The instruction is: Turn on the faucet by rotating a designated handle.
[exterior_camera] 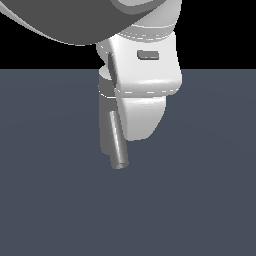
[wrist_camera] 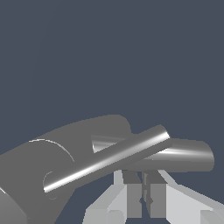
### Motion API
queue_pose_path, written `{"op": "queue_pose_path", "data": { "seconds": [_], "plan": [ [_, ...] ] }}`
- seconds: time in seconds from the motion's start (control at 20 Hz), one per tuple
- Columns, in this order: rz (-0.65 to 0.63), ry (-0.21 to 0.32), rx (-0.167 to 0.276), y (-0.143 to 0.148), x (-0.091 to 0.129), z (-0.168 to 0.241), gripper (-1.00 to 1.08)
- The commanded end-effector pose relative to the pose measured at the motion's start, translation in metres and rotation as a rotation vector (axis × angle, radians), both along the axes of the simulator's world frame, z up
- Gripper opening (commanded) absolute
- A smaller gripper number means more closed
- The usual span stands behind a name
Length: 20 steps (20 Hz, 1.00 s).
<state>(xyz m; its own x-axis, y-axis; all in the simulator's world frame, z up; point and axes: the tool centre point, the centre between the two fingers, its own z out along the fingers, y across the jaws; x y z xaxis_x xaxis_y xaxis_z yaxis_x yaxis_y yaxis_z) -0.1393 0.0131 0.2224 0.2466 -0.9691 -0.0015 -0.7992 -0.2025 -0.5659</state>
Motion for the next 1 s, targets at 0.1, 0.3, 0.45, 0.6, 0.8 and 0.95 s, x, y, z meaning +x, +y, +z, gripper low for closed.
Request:
{"op": "queue_pose_path", "data": {
  "seconds": [0.1, 0.3, 0.45, 0.6, 0.8, 0.95],
  "plan": [
    [-0.003, 0.001, 0.0, -0.006, 0.005, 0.002, -1.0],
    [-0.01, 0.002, 0.0, -0.017, 0.014, 0.006, -1.0],
    [-0.016, 0.004, 0.0, -0.027, 0.022, 0.01, -1.0],
    [-0.022, 0.005, 0.0, -0.036, 0.029, 0.013, -1.0],
    [-0.029, 0.007, 0.0, -0.049, 0.039, 0.018, -1.0],
    [-0.035, 0.008, 0.0, -0.059, 0.047, 0.022, -1.0]
  ]
}}
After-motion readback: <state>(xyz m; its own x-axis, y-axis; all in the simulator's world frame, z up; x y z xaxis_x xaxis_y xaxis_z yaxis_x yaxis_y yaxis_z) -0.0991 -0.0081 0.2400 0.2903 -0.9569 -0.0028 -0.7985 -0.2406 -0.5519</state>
